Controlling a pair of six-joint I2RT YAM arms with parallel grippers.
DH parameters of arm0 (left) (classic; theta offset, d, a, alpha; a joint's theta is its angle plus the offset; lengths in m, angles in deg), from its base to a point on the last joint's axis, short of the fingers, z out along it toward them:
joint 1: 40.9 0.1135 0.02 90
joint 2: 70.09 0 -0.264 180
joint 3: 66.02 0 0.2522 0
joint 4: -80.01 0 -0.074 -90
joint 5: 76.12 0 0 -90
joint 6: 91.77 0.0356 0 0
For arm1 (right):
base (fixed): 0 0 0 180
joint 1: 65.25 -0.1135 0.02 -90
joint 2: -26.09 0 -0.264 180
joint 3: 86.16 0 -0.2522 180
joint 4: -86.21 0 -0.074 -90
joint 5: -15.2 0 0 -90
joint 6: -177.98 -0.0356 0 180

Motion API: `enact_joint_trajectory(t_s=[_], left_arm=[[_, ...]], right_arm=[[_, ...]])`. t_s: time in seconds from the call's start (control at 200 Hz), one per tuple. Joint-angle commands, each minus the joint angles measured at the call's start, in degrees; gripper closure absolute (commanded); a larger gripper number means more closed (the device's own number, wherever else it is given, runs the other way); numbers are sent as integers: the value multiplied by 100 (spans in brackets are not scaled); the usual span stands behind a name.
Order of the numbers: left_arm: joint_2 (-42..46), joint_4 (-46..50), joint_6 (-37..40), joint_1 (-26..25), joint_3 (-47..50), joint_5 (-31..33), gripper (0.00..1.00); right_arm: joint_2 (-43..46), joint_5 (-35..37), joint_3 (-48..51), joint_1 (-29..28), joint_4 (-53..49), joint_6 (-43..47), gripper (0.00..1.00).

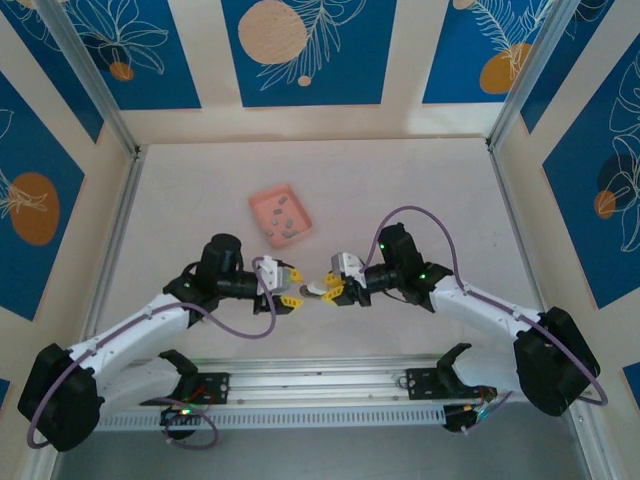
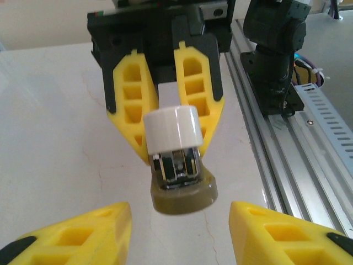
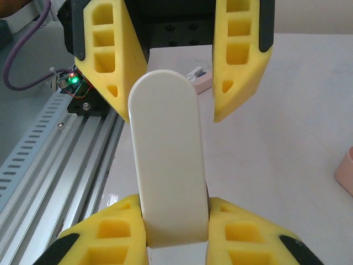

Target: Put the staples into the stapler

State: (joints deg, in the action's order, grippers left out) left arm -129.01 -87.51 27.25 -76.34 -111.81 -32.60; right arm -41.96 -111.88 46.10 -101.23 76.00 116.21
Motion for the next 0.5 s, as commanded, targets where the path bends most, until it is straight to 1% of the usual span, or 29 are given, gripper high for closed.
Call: enact_joint_trajectory(t_s=[0.0,0.125,0.35,0.495], left_arm=[[-117,-236,-142,-68,-88,-407,54],[-184,-128,-142,-69,-145,-467,57],[-147,-274,-232,-80,-102,-503,54],[-181,-285,-294,-80,-137,-485,60]], right_arm=[[-76,-117,-243,-79,-43,128,86],[-110,-72,-282,-101,-25,121,86],[-164,12,-311,-119,-2,108,87],[-191,43,-335,-137,-7,86,87]])
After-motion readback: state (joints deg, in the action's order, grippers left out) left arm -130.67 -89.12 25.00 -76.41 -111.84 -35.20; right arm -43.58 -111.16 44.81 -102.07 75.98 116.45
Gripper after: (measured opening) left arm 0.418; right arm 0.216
